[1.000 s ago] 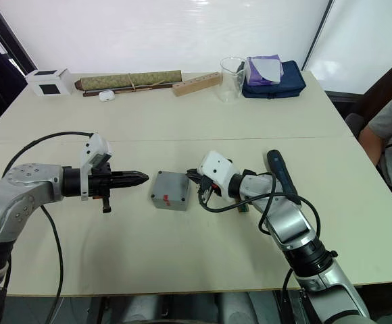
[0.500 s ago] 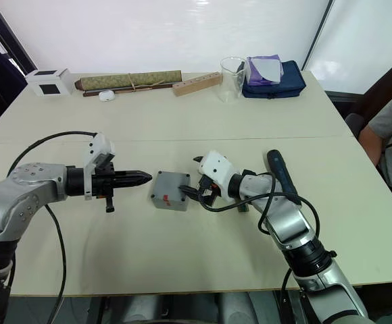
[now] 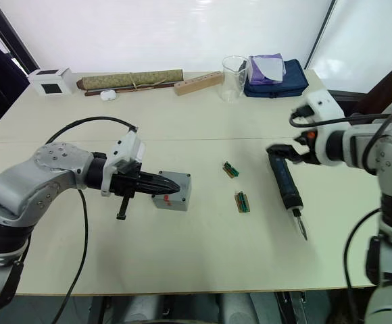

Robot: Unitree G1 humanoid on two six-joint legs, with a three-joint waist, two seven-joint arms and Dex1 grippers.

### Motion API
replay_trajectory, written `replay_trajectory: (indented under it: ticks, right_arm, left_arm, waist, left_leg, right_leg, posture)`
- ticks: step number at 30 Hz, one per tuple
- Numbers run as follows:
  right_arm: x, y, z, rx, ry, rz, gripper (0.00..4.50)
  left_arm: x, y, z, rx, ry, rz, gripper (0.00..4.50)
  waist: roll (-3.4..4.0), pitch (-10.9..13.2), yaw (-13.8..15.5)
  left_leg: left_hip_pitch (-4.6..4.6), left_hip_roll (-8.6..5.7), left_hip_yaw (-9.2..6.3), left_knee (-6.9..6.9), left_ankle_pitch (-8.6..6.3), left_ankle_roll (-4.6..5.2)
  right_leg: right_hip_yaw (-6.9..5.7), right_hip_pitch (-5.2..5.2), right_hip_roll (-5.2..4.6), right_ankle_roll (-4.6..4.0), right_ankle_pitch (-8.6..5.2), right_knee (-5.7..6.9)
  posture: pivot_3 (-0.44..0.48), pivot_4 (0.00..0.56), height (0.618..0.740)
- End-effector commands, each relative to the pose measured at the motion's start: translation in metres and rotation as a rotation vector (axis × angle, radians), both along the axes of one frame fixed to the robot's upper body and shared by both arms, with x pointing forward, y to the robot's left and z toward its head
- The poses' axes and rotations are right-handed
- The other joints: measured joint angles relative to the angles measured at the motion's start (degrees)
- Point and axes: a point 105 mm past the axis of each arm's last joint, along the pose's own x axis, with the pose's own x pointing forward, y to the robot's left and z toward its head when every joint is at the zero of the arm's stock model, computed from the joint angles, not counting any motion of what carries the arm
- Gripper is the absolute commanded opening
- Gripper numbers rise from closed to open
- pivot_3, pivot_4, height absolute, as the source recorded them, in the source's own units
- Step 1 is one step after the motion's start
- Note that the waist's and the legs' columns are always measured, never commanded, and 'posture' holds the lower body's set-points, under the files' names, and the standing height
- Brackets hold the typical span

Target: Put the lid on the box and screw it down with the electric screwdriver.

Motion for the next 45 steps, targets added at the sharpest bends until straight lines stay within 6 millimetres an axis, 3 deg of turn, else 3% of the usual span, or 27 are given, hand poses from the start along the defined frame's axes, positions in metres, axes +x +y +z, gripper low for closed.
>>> replay_trajectory:
  ticks: [1, 3, 7, 12, 24, 28, 32, 35, 37, 40, 42, 45]
  right_arm:
    - [-0.005, -0.008, -0.015, 0.008, 0.115, -0.013, 4.48]
    - [-0.004, -0.022, -0.028, 0.006, 0.173, -0.083, 4.48]
    - [-0.008, -0.027, -0.037, -0.010, 0.237, -0.081, 4.48]
    - [-0.013, -0.025, -0.063, -0.072, 0.351, 0.000, 4.48]
    - [0.000, -0.014, -0.090, -0.072, 0.496, 0.054, 4.48]
    - [-0.004, -0.010, -0.100, -0.108, 0.562, 0.107, 3.51]
    - [-0.010, -0.001, -0.112, -0.122, 0.652, 0.160, 2.25]
    - [-0.009, -0.004, -0.120, -0.167, 0.669, 0.175, 2.11]
    - [-0.008, -0.005, -0.120, -0.159, 0.676, 0.169, 2.11]
    - [0.014, -0.009, -0.104, -0.143, 0.585, 0.130, 2.11]
    - [0.033, -0.013, -0.079, -0.111, 0.473, 0.109, 2.11]
    - [0.043, -0.013, -0.057, -0.053, 0.402, 0.103, 2.11]
  left_arm:
    - [-0.001, -0.005, 0.009, 0.008, -0.087, -0.047, 0.00]
    - [-0.002, -0.006, 0.007, 0.017, -0.106, -0.058, 0.00]
    - [-0.004, -0.007, 0.005, 0.026, -0.117, -0.066, 0.00]
    - [-0.009, 0.000, 0.000, 0.030, -0.112, -0.015, 0.00]
    - [-0.012, -0.001, -0.005, 0.006, -0.091, 0.054, 0.00]
    - [-0.015, -0.002, -0.007, -0.001, -0.081, 0.072, 0.00]
    - [-0.017, -0.002, -0.010, -0.013, -0.074, 0.094, 0.00]
    - [-0.014, -0.004, -0.009, -0.024, -0.079, 0.116, 0.00]
    - [-0.013, -0.003, -0.009, -0.024, -0.080, 0.127, 0.00]
    - [-0.007, 0.003, -0.011, -0.016, -0.079, 0.162, 0.00]
    - [0.002, 0.012, -0.012, -0.012, -0.076, 0.206, 0.00]
    - [0.009, 0.020, -0.012, -0.021, -0.066, 0.243, 0.00]
  waist:
    - [-0.01, 0.01, -0.28]
    - [0.00, 0.01, -0.42]
    - [0.03, 0.05, -0.21]
    - [0.04, 0.06, -0.48]
    - [-0.01, 0.08, -0.40]
    - [-0.04, 0.06, -0.44]
    - [-0.08, 0.03, -0.35]
    - [-0.26, -0.07, -0.32]
    - [-0.49, -0.22, -0.37]
    - [-0.72, -0.36, -0.50]
    - [-0.81, -0.39, -0.91]
    - [-0.50, -0.21, -1.49]
  left_leg:
    - [-0.02, -0.01, 0.04, 0.02, 0.00, 0.00]
    - [-0.01, -0.02, 0.16, 0.05, -0.01, 0.01]
    - [-0.05, -0.02, 0.15, 0.06, -0.01, 0.01]
    - [-0.07, 0.00, 0.13, 0.05, -0.02, 0.03]
    - [-0.08, 0.05, 0.07, 0.10, -0.02, 0.02]
    - [0.02, 0.05, 0.08, 0.14, -0.02, 0.02]
    - [0.04, 0.06, 0.02, 0.12, -0.02, 0.02]
    - [0.06, 0.09, -0.05, 0.11, -0.02, 0.02]
    - [0.09, 0.10, -0.06, 0.11, -0.02, 0.02]
    - [0.15, 0.11, -0.06, 0.12, -0.02, 0.02]
    - [0.19, 0.12, -0.05, 0.13, -0.02, 0.02]
    - [0.19, 0.10, 0.01, 0.15, -0.01, 0.01]
  right_leg:
    - [0.02, -0.01, -0.01, 0.01, 0.00, -0.03]
    - [0.15, -0.02, -0.01, 0.06, 0.02, -0.05]
    - [0.15, -0.07, 0.00, 0.24, 0.11, -0.03]
    - [0.15, -0.12, 0.03, 0.28, 0.12, -0.01]
    - [0.11, -0.13, 0.11, 0.29, 0.13, 0.02]
    - [0.12, -0.01, 0.11, 0.25, 0.12, 0.01]
    - [0.07, 0.00, 0.13, 0.27, 0.12, 0.02]
    - [0.00, 0.04, 0.17, 0.27, 0.12, 0.02]
    - [-0.02, 0.07, 0.17, 0.27, 0.12, 0.02]
    - [-0.03, 0.14, 0.18, 0.24, 0.11, 0.01]
    - [-0.01, 0.17, 0.19, 0.17, 0.13, 0.01]
    - [0.04, 0.16, 0.17, -0.03, 0.15, 0.02]
  posture:
    - [0.000, 0.150, 0.740]
    - [0.000, 0.150, 0.740]
    - [0.000, 0.150, 0.740]
    - [0.000, 0.150, 0.740]
    - [0.000, 0.150, 0.740]
    - [0.000, 0.150, 0.740]
    - [0.000, 0.150, 0.740]
    - [0.000, 0.150, 0.740]
    - [0.000, 0.150, 0.740]
    - [0.000, 0.150, 0.740]
    - [0.000, 0.150, 0.740]
    - [0.000, 0.150, 0.740]
